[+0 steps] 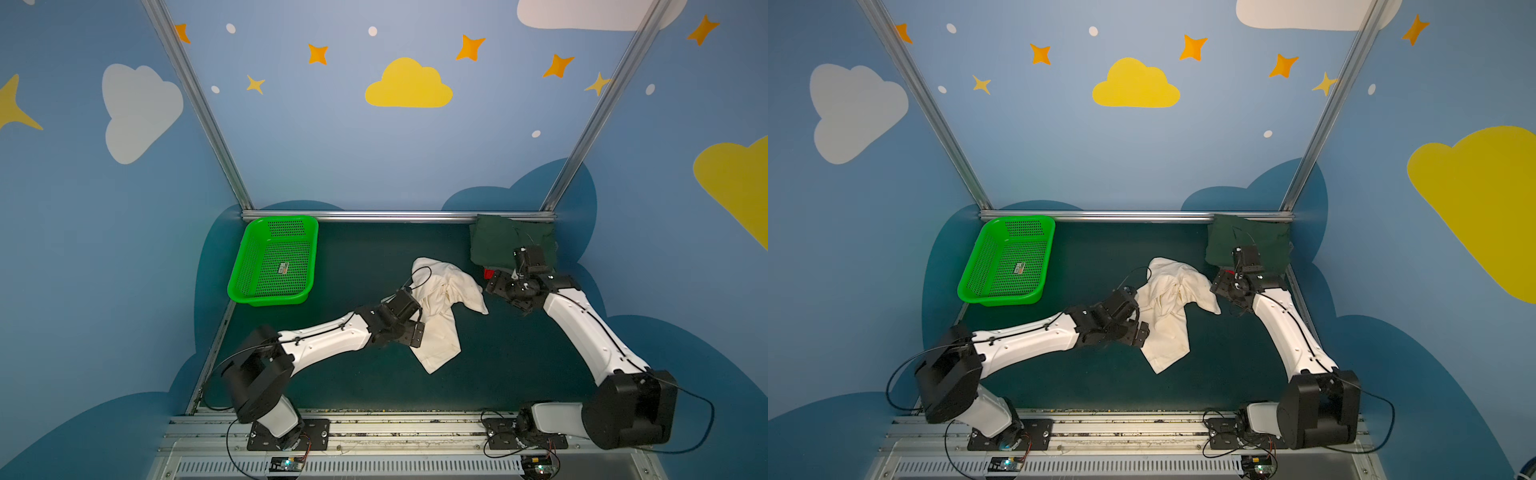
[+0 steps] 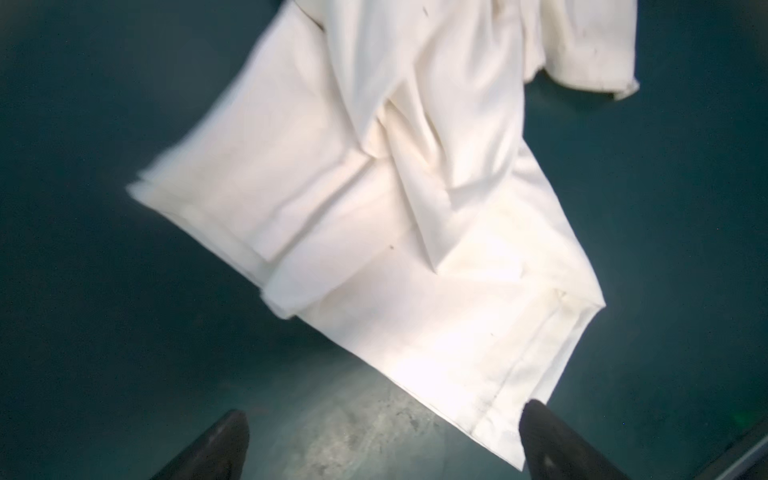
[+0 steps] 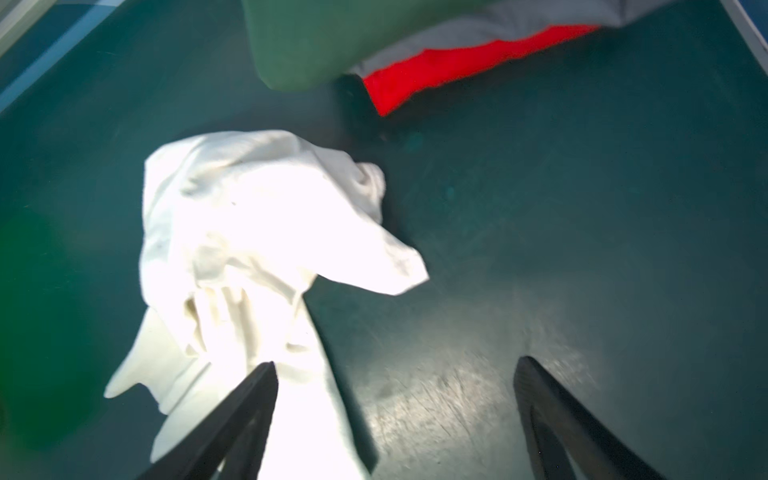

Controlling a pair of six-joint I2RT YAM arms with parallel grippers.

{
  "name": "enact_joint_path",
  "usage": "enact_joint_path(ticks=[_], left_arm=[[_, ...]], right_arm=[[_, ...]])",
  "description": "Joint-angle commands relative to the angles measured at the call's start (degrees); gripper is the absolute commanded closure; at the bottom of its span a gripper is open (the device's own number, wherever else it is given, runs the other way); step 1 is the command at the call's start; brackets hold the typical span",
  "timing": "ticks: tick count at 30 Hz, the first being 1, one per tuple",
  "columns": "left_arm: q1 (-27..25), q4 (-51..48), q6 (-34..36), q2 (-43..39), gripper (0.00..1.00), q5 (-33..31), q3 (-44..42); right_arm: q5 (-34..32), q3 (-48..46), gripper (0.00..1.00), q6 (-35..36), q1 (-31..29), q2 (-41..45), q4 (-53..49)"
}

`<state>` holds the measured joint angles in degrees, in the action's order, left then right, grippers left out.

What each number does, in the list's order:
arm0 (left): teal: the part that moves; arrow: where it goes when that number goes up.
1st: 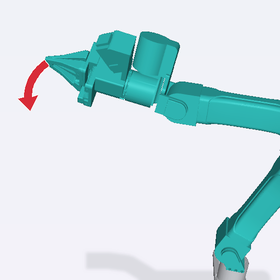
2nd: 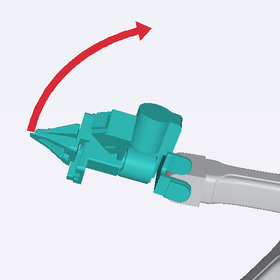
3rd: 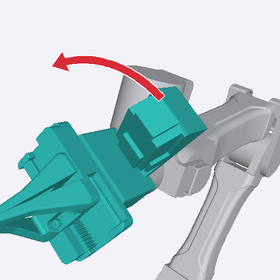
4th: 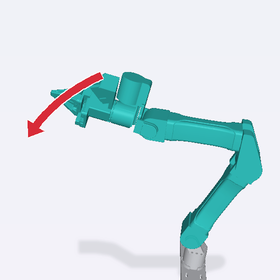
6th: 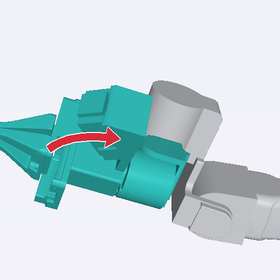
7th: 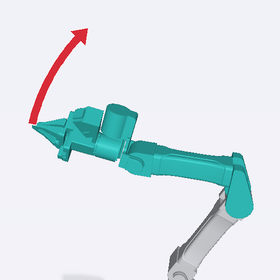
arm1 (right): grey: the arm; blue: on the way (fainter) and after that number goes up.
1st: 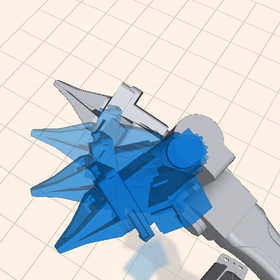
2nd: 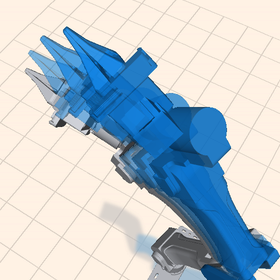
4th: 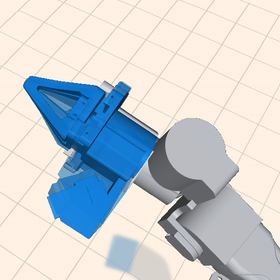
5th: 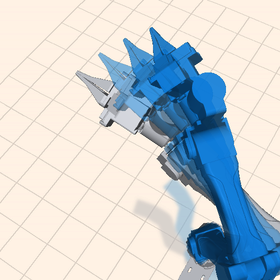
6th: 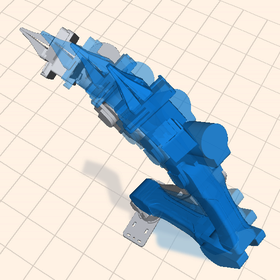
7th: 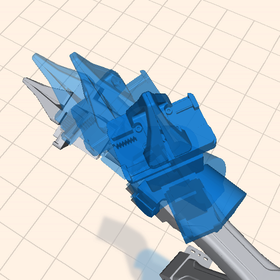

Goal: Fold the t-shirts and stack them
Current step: 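Drop the t-shirt with the right gripper while the left gripper reaches it, then grasp opposite ends of the t-shirt with both grippers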

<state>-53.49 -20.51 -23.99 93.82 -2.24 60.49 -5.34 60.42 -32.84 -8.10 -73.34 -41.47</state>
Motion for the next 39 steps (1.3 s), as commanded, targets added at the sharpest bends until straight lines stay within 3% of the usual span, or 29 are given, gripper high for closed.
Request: enact_joint_path(ticks=[1,9,14,17,20,26,28,33,39], left_arm=[[-2.7,0.4,1.7,2.6,0.01,4.0,2.1],[-4.1,9.7,-1.7,10.0,0.09,13.4,0.0],[-5.2,6.4,-2.8,13.4,0.19,11.6,3.1],[-5.2,3.2,-5.2,15.5,0.33,7.4,4.5],[-4.9,-0.1,-6.7,17.0,0.54,5.2,6.0],[-4.5,-2.6,-9.8,15.2,0.82,-0.1,4.8],[-3.6,-2.8,-11.4,13.5,0.97,-1.6,3.4],[0.6,-0.5,-14.7,7.8,0.97,-2.6,-3.1],[6.2,-2.6,-14.9,-0.7,0.97,-7.8,-8.7]], right_arm=[[-0.2,-4.3,0.12,-1.6,1.5,5.2,-0.9],[2.9,-13.4,0.10,-1.8,8.0,14.6,-1.0],[6.6,-15.7,0.10,-0.4,13.0,17.2,-0.8],[8.1,-16.5,0.10,0.2,14.0,18.0,-0.5],[9.8,-17.2,0.10,0.5,14.8,18.1,-0.2],[10.9,-19.6,0.10,0.2,15.4,19.0,1.1],[12.7,-20.2,0.10,1.1,15.3,18.9,2.1],[13.5,-21.5,0.10,0.4,13.4,19.8,2.7],[9.4,-24.2,0.10,-3.8,3.9,20.5,4.8]])
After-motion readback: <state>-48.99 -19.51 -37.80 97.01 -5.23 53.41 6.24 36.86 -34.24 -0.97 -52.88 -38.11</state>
